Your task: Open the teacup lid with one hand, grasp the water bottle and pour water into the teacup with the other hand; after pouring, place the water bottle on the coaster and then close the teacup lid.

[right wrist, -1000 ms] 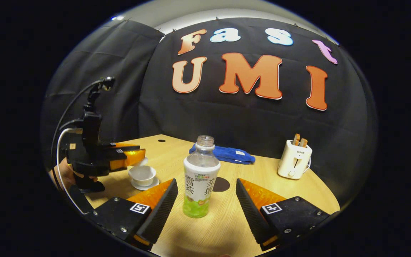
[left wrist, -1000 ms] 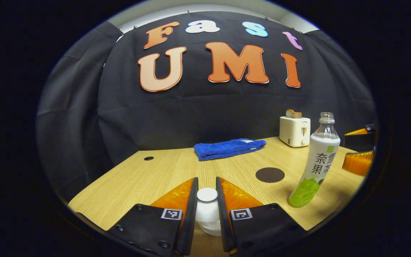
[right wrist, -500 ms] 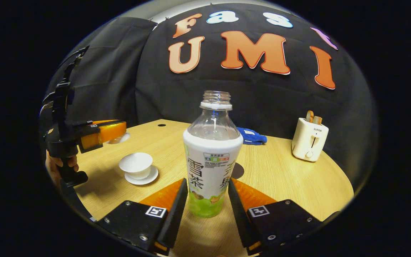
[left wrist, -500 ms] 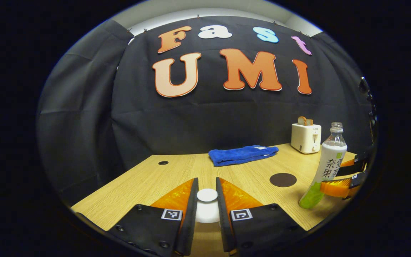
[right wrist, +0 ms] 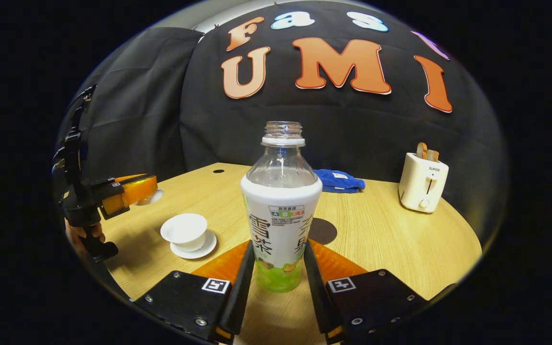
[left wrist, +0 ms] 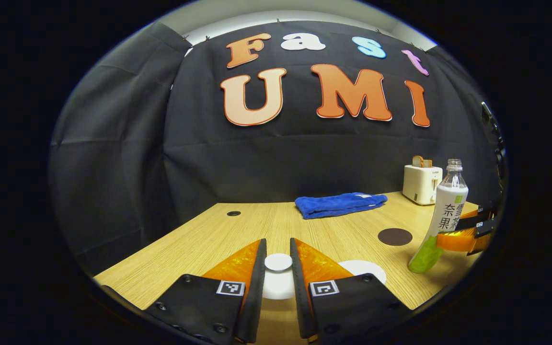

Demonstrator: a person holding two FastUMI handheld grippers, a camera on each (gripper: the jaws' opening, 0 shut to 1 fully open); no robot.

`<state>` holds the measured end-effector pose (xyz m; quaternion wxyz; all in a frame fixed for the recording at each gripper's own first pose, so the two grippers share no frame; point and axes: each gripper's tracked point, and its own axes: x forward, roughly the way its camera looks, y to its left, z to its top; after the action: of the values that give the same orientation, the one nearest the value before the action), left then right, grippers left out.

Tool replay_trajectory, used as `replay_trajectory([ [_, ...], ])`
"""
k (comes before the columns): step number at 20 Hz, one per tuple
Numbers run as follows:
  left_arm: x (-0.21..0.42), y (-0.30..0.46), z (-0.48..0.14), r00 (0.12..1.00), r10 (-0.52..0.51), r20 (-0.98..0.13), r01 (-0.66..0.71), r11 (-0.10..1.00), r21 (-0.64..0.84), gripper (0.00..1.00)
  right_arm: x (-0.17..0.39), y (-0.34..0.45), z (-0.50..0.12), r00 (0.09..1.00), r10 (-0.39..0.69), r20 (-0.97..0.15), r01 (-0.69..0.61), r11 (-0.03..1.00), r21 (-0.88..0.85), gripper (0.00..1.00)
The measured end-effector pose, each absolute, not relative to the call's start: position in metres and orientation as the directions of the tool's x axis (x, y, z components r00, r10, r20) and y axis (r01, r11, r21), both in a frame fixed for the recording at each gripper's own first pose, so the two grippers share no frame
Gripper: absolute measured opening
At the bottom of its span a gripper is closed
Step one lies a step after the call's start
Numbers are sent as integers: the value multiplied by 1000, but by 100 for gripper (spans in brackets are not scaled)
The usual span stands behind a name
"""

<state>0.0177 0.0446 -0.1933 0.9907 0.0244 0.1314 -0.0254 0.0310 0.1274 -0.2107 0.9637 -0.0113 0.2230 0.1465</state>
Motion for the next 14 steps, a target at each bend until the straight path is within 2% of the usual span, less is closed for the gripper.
replay_trajectory([
  [3, 17, 54, -194, 965, -32, -260, 44, 998, 43, 35, 36, 125, -204, 873, 255, -415, -286, 958, -14, 60],
  [8, 16, 61, -196, 964, -11, -264, 22, 999, 39, 35, 49, 113, -197, 909, 153, -389, -262, 933, -246, 60],
  [11, 12, 74, -197, 965, 4, -262, 6, 999, 39, 35, 58, 104, -198, 922, 88, -376, -247, 883, -400, 59],
  [14, 11, 85, -196, 965, 15, -261, -6, 999, 35, 35, 66, 104, -191, 942, 47, -333, -239, 790, -565, 59],
])
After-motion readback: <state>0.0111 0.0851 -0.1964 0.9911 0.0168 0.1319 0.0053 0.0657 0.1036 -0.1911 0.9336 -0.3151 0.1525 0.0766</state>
